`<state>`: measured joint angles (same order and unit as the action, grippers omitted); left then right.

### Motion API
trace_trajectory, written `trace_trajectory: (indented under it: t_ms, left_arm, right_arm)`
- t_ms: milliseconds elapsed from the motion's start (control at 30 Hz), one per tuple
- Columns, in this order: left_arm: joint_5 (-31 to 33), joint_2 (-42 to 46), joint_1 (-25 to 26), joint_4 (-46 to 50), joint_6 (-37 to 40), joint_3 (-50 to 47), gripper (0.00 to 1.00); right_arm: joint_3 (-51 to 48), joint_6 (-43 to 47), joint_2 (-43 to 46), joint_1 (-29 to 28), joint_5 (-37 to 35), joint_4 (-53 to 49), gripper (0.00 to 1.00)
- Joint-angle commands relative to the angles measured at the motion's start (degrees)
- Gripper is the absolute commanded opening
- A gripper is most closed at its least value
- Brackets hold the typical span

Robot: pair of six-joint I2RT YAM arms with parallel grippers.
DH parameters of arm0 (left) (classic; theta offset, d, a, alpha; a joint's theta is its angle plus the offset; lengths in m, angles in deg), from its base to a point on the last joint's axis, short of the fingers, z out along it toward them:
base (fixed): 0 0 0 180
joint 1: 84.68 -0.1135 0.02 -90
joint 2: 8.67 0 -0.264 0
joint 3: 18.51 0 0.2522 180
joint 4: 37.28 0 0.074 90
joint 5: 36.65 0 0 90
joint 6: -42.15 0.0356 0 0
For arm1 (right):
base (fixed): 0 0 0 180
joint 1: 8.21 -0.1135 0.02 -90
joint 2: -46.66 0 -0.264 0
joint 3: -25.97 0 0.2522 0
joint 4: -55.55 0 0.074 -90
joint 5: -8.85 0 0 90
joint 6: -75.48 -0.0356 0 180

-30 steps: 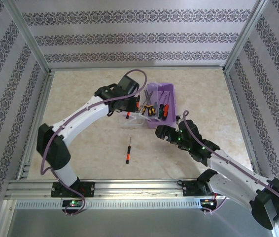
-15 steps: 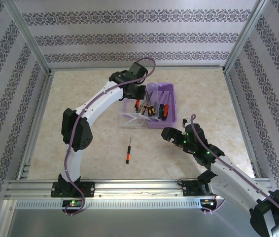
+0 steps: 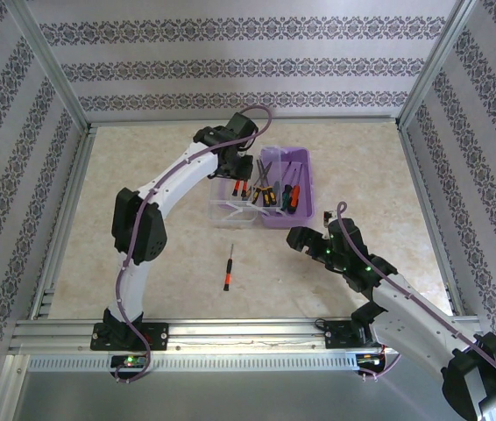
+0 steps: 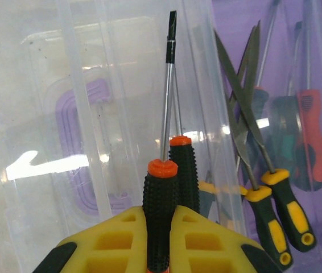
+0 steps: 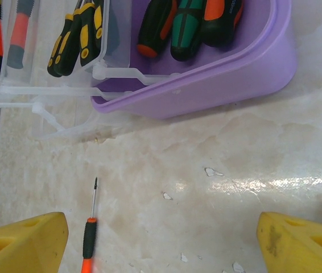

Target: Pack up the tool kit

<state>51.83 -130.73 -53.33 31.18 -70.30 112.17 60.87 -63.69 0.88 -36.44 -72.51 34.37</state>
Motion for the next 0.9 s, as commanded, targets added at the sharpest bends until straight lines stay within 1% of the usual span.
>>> trace_trajectory:
  t_ms: [0,100,200,333,433,600,667,733,800,867]
  left_arm:
    - [-0.67,-0.59,-0.85,1.45,0.69,0.77,0.13]
    - [-1.17,-1.13,-0.83,1.16,0.52,1.07,0.14]
    - [-1.25,-1.29,-0.94,1.23,0.32,1.12,0.17]
    - [-1.63,-0.23,-0.98,1.27,0.31,1.24,0.26]
    - [-3.65,0.63,-1.66,1.70,-0.11,2.22,0.31]
    - [-4.91,3.45,-2.17,2.49,0.01,3.89,0.36]
    - [-5.13,5.56,-2.17,2.61,0.10,3.82,0.39]
    - [-5.55,8.26,-2.10,2.18,0.10,2.40,0.42]
    - [-5.60,11.95,-2.09,0.90,-0.06,-1.00,0.44]
    - [-5.71,17.04,-2.04,-1.43,-0.53,-8.03,0.47]
  right_arm:
    - [0.04,0.57,0.84,0.54,0.58,0.42,0.86]
    - [-0.05,0.51,1.13,0.63,0.30,0.03,0.86]
    - [0.03,0.54,1.31,0.63,0.43,-0.01,0.87]
    - [0.30,0.41,1.26,0.63,0.47,-0.09,0.87]
    - [0.73,0.56,0.97,0.63,0.84,0.12,0.87]
    - [1.18,0.38,0.78,0.48,1.59,0.21,0.86]
    - [1.18,0.06,1.02,0.43,1.51,-0.13,0.86]
    - [0.99,-0.23,1.34,0.24,1.64,0.03,0.86]
    - [1.05,-0.27,1.31,-0.05,1.60,-0.05,0.86]
    - [1.05,-0.46,1.33,-0.25,1.55,-0.05,0.86]
